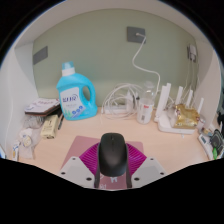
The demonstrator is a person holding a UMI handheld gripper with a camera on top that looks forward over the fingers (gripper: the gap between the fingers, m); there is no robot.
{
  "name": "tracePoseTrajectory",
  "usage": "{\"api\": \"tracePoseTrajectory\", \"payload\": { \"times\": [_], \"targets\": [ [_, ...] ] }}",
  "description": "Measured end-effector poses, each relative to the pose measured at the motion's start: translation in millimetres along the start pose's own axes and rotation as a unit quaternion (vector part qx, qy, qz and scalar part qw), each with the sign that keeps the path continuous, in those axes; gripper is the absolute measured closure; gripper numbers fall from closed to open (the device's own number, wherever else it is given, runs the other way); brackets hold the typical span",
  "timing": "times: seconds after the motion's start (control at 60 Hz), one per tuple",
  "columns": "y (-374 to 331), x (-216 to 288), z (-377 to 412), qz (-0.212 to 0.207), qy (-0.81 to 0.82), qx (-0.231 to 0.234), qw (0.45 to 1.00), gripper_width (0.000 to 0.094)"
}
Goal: Arrange mouse
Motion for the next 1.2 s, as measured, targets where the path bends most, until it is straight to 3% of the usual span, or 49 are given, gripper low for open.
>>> {"api": "tracePoseTrajectory", "payload": {
  "times": [0.15, 0.267, 0.367, 0.417, 0.5, 0.783, 1.2],
  "targets": [
    [23.7, -54.1, 15.9, 0.049, -0.002, -0.016, 0.999, 0.0551],
    [25.4, -67.3, 23.5, 0.072, 0.003, -0.014, 0.997, 0.0445],
    [13.8, -53.9, 23.9, 0.064, -0.003, -0.02, 0.998, 0.0065],
    [4.0, -45.3, 24.1, 0.06, -0.012, -0.028, 0.998, 0.0121],
    [-18.2, -28.6, 29.5, 0.05, -0.016, -0.039, 0.998, 0.0072],
    [-133.4, 21.1, 63.5, 0.0, -0.023, -0.079, 0.997, 0.0084],
    [-271.5, 7.6, 111.2, -0.011, -0.026, -0.111, 0.993, 0.0087]
  ]
}}
Point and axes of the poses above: the point between the fingertips, and its own axes, seen from behind it with the camera up: z to the left, x up, y forward, the way the camera looks, the point moved 6 cm from there along -y, backward, against the way the camera looks, and after that the axes turned 14 degrees about -z, right-handed, at the moved point
